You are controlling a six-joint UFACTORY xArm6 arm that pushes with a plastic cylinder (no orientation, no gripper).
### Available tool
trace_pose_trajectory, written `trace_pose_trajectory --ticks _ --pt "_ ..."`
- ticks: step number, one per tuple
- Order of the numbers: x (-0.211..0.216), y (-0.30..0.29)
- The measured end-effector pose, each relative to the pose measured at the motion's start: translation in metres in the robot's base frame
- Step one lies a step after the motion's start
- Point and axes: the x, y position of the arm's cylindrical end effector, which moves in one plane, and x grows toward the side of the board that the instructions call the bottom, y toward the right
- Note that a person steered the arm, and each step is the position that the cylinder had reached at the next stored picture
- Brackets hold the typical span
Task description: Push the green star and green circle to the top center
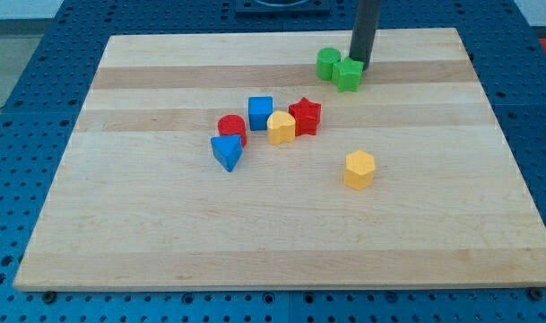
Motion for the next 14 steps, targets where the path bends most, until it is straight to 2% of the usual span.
trace_pose_trajectory --ticks 1,2,3,6,8,11,12,13,14 --pt "0.003 0.021" --pt "0.039 0.073" --pt "0.06 0.071" --pt "0.052 0.022" --pt "0.021 0.004" --pt "-0.006 -0.054" --pt "0.0 -0.028" --pt "0.025 -0.023" --pt "0.032 -0.037"
